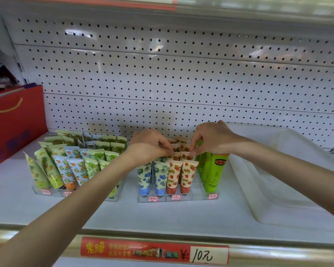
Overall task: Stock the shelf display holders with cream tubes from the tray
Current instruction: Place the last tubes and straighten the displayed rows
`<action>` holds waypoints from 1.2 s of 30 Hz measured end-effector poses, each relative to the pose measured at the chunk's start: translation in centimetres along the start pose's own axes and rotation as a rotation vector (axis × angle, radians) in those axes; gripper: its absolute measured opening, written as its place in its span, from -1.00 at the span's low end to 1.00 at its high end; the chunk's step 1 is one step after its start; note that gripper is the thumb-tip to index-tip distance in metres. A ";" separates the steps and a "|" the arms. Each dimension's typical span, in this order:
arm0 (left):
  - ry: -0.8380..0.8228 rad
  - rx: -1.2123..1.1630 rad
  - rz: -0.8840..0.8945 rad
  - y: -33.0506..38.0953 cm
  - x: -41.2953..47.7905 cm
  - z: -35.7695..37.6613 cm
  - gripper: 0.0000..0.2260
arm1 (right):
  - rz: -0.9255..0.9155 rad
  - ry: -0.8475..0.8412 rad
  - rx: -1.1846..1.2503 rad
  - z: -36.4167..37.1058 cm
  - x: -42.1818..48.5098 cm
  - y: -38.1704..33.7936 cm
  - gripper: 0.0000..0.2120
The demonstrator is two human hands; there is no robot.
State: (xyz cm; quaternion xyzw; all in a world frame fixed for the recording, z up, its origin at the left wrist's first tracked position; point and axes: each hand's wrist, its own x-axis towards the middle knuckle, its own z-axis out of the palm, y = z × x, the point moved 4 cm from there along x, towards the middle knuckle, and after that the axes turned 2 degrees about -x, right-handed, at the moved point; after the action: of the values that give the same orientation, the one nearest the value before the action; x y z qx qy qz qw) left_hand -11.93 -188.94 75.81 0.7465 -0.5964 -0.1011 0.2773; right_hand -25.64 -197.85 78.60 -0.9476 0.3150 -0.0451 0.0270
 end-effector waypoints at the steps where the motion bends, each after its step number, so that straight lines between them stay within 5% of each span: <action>1: -0.001 -0.003 -0.002 0.0 0.0 0.0 -0.88 | 0.003 0.000 0.001 0.0 0.0 0.0 -0.89; 36: -0.037 -0.016 0.016 -0.3 0.3 0.0 -0.86 | 0.019 0.033 -0.014 -1.1 0.4 0.3 -0.86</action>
State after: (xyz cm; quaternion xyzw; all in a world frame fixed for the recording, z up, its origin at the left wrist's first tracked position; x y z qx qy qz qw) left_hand -11.60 -189.20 75.74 0.7373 -0.6066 -0.1173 0.2731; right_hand -25.63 -198.30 79.74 -0.9439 0.3248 -0.0583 0.0156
